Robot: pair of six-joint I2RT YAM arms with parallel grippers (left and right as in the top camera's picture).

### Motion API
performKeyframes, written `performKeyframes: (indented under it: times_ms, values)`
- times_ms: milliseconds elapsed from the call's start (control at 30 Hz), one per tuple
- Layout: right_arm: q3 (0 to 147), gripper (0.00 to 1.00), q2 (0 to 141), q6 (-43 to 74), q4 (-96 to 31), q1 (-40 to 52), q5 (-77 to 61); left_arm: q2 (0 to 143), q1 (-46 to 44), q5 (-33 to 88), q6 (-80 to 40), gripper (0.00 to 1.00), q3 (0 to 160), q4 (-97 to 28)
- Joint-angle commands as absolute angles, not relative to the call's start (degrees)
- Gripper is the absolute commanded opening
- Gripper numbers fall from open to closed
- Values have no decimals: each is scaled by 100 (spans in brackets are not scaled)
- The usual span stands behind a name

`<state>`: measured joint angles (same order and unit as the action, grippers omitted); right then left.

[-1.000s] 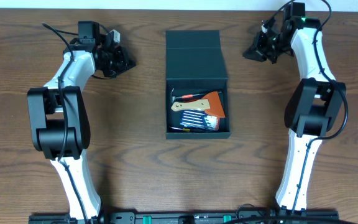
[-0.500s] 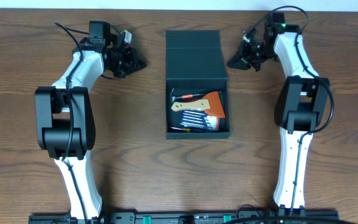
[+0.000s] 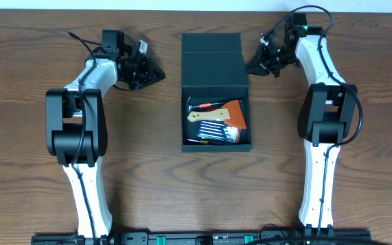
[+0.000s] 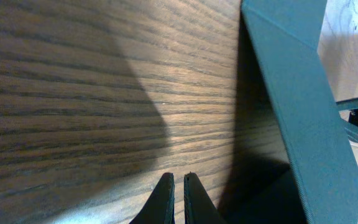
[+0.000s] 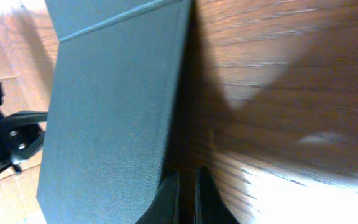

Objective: Pack container
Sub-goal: 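Grip the lid edges with both grippers and tilt it forward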

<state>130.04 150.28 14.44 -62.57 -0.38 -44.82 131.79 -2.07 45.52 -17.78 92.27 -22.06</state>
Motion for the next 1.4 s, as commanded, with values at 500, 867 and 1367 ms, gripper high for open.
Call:
performKeyframes:
  times_ms: [500, 867, 1367]
  values:
    - [13026, 1, 15089, 1190, -6215, 95, -5109, 13294, -576, 4713, -2051, 6, 9260, -1667]
    - [13026, 1, 15089, 843, -6217, 97, -5496, 13294, -593, 4716, -2130, 6, 9260, -1629]
    - [13026, 1, 15089, 462, -6219, 95, -5902, 13292, -593, 4873, -2176, 6, 9314, -1614]
